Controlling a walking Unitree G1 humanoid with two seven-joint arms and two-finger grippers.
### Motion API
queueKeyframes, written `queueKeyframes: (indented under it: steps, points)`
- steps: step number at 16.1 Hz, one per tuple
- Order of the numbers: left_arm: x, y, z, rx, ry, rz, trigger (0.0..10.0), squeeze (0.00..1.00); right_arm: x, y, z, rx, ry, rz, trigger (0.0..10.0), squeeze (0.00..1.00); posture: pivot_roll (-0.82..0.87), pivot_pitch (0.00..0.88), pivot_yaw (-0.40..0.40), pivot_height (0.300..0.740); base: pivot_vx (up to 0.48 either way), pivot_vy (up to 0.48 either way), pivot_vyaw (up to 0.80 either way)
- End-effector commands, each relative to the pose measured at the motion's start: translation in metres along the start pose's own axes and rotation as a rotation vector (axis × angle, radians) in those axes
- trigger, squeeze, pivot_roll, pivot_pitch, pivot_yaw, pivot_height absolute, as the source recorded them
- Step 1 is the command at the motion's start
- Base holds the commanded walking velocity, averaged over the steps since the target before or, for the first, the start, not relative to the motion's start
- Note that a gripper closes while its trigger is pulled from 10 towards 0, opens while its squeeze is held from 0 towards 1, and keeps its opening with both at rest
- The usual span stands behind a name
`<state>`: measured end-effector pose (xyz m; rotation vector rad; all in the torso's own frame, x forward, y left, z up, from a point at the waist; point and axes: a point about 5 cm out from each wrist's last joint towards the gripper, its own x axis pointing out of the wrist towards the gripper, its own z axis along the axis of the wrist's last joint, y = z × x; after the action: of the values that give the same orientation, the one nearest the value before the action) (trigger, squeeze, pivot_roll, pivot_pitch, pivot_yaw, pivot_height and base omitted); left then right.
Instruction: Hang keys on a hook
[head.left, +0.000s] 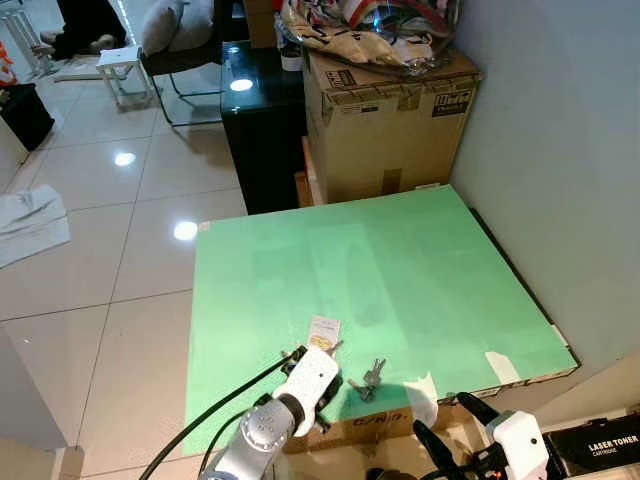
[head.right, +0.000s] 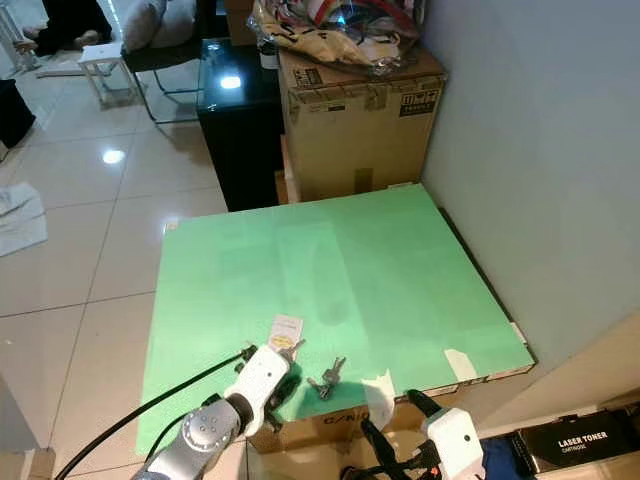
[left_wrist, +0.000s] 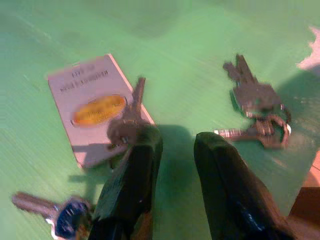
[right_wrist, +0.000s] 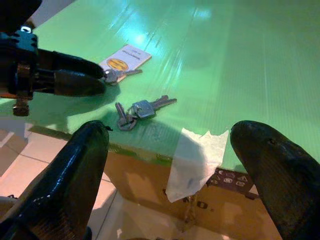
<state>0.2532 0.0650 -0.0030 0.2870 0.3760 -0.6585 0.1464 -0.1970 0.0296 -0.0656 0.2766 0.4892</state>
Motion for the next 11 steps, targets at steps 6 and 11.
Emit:
queueKeyframes:
  steps: [6, 11]
  points:
    - [-0.0022, -0.0026, 0.0039, -0.006, -0.025, -0.002, 10.0, 0.0, 0.0027, -0.0019, 0.0072, -0.011, -0.013, 0.015, 10.0, 1.0, -0.3, 0.157, 0.06, 0.736, 0.0, 0.0, 0.0]
    - [0.0008, -0.0037, -0.0042, -0.001, 0.024, -0.002, 10.0, 0.0, 0.0038, -0.0012, 0.0093, -0.013, -0.019, 0.033, 10.0, 1.0, -0.3, 0.159, 0.059, 0.736, 0.0, 0.0, 0.0]
